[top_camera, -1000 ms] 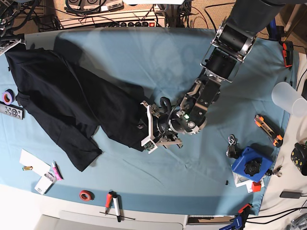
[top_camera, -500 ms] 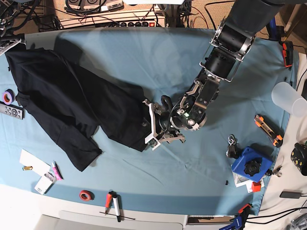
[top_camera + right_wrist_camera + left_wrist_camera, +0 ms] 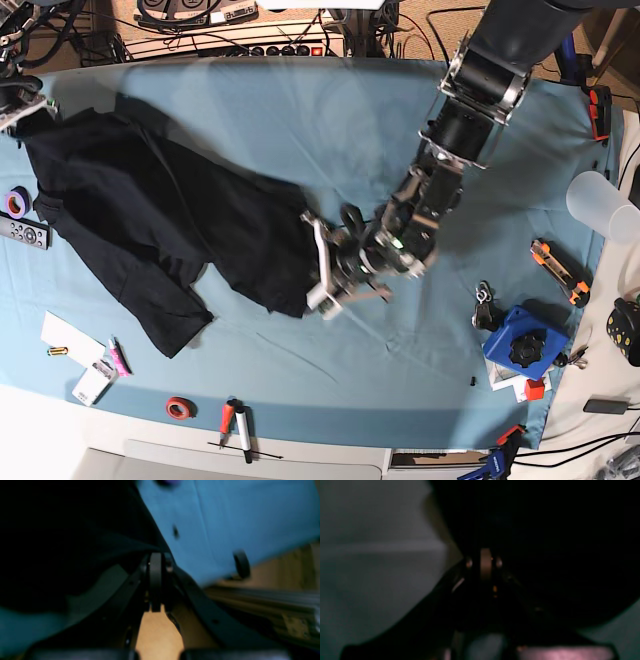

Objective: Layout the t-shirt on the table in an organized manner, then fold the t-shirt properly
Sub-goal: 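Pull the grasped hem away from the right gripper to stretch the shirt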

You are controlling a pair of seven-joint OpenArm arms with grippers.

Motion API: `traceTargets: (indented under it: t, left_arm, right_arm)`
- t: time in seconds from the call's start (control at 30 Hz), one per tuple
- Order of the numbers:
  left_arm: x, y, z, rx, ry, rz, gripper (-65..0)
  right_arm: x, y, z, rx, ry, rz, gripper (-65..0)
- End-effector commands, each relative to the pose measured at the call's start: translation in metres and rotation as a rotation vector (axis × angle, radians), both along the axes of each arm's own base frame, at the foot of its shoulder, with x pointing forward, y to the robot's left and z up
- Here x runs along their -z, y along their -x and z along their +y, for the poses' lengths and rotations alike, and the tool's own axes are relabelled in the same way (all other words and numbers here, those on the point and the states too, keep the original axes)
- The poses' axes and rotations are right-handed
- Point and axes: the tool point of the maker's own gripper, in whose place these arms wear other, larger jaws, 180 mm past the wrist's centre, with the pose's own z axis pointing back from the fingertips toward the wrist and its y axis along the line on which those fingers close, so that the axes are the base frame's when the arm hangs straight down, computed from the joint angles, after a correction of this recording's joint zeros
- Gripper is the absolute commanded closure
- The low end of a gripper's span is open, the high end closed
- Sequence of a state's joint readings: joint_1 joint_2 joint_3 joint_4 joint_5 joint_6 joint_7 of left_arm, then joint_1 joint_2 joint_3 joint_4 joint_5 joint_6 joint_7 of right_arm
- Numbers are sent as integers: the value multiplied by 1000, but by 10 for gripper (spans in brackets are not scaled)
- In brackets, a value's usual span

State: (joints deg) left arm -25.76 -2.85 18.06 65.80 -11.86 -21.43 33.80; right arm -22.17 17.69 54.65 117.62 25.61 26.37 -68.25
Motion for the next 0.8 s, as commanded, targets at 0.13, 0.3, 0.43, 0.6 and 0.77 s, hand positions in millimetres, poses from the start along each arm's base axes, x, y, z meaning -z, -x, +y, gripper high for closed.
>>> traceTargets:
  t: [0.13, 0.3, 0.43, 0.6, 0.77]
  left_arm:
    - [-88, -72, 51, -154, 68, -131, 0]
    - [-137, -100, 105, -252, 144, -128, 0]
    - [-147, -96, 135, -256, 198, -54, 0]
    - [-125, -71, 156, -235, 274, 77, 0]
    - [-78, -25, 165, -192, 368, 223, 0]
  right_arm:
    - [-52, -48, -3, -31, 58, -248, 0]
    - [-89, -86, 6, -80, 74, -421, 0]
    - [-96, -109, 25, -153, 60, -466, 0]
    - [-84, -120, 43, -207, 34, -423, 0]
    - [-63, -109, 43, -212, 21, -310, 0]
